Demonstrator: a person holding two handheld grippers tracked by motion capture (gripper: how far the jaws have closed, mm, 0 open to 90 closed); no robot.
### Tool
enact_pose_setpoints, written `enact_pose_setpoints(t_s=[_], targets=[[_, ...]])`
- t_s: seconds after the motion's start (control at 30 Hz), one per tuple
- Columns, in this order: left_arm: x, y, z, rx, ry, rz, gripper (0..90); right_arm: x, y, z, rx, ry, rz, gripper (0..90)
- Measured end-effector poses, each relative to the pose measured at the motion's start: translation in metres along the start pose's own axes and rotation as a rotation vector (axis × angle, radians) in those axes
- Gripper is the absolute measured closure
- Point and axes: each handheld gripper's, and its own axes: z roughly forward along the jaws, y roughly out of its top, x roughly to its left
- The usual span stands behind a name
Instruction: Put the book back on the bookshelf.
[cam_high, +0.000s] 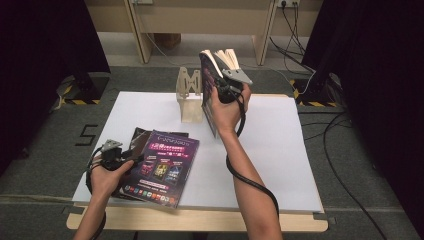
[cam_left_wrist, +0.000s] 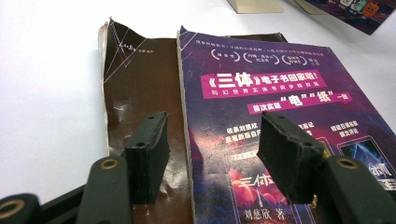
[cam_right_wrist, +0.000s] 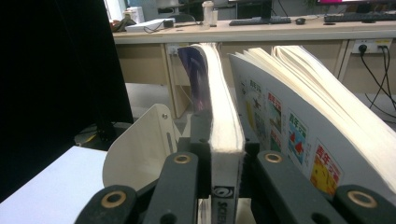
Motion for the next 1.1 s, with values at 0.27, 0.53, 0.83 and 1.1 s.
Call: enact_pose_setpoints(t_s=[0.27, 0.53, 0.83, 1.1], targets=[[0.000, 0.001, 0.000, -0.005, -0.001, -0.002, 41.8, 0.001, 0.004, 0.009, -0.009, -0.012, -0.001, 83.3], [0.000, 0.000, -0.001, -0.006, -0.003, -0.003, 41.8, 0.003, 0.007, 0.019, -0.014, -0.019, -0.005, 83.3], [0.001, 0.001, -0.001, -0.005, -0.009, -0.005, 41.8, 0.007, 0.007, 0.028, -0.019, -0.029, -0.015, 83.3], [0.001, 0.000, 0.000, -0.004, -0.011, -0.005, 41.9, 0.009, 0.006, 0.034, -0.022, -0.042, -0.013, 83.3]])
